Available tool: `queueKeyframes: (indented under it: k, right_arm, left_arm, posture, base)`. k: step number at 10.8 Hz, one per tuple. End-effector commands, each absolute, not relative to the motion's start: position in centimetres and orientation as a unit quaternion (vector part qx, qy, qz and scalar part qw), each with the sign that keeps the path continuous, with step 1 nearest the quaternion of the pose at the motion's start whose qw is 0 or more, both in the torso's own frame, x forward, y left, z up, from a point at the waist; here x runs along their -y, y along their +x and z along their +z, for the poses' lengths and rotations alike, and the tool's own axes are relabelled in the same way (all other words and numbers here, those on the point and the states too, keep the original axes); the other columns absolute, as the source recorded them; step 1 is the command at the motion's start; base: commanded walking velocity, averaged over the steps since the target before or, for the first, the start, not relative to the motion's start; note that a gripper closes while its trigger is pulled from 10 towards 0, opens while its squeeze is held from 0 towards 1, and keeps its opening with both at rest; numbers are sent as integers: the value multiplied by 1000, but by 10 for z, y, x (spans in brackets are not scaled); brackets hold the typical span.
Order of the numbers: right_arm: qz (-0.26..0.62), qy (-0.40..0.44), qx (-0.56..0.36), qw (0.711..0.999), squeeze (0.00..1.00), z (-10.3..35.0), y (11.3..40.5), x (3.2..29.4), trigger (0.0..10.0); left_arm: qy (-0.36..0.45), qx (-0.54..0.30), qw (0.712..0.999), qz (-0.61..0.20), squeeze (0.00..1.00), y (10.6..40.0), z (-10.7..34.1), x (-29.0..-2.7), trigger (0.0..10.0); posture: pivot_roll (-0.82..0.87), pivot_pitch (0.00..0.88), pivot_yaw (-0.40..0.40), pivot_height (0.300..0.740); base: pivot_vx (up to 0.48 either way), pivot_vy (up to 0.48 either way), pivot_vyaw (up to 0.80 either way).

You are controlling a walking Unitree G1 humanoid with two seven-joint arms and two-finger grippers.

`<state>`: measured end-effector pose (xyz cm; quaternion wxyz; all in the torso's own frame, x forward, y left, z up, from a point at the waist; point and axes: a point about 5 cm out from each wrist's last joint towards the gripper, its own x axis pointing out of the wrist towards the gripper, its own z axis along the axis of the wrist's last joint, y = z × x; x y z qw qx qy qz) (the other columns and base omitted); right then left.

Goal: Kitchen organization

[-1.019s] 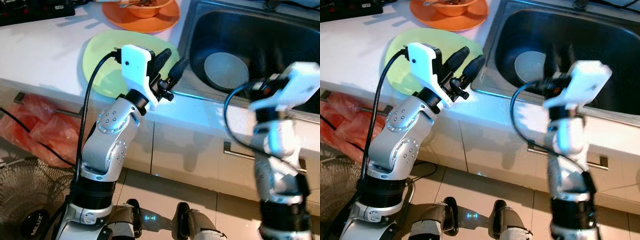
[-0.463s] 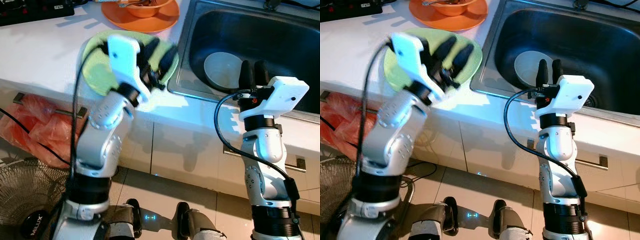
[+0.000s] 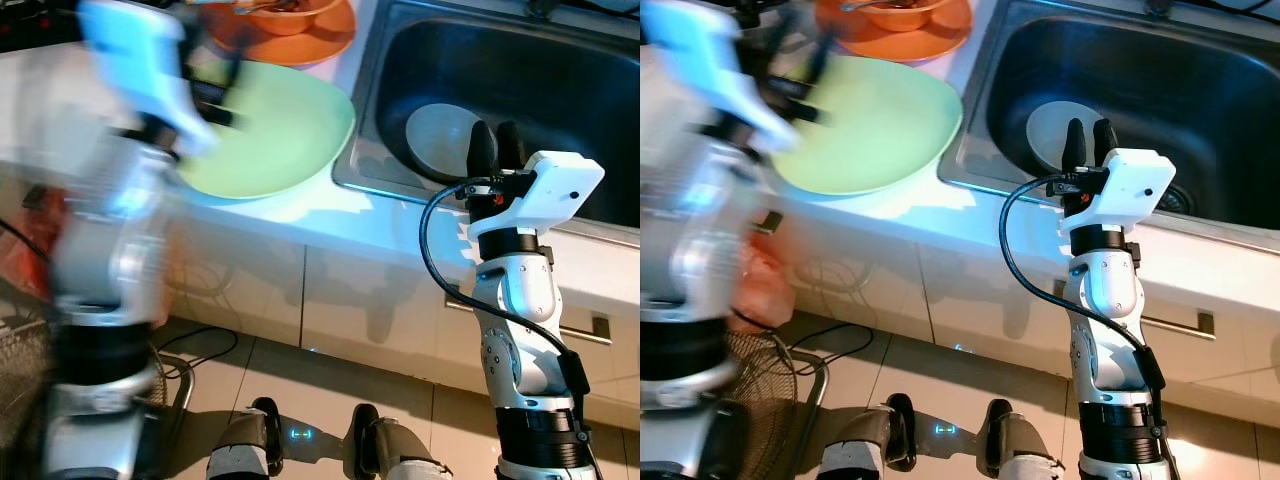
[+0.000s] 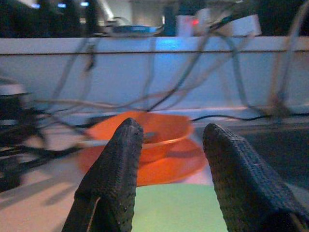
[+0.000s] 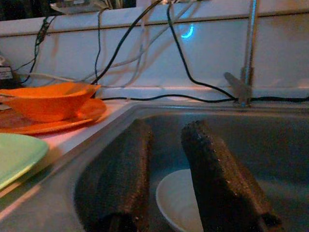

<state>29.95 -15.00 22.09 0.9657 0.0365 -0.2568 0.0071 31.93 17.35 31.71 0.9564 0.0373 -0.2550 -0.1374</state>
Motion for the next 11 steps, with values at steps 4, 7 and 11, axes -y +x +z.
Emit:
queueKeyframes:
  k: [4,7,11]
  right_arm:
    - [3,34,252,967,0,216,299,152,10000]
    - [8,33,250,968,0,215,300,150,10000]
    - [16,36,246,968,0,213,300,145,10000]
  left_arm:
    - [30,203,979,-19,1000,318,307,-236,10000]
    - [-8,131,991,-39,0,321,294,-250,10000]
    - [-113,38,989,-85,0,322,280,-261,10000]
  posture:
    - [110,264,-18,740]
    - [107,256,-18,740]
    - [110,252,-4,740]
  base:
    - [0,0,0]
    - [0,0,0]
    - [0,0,0]
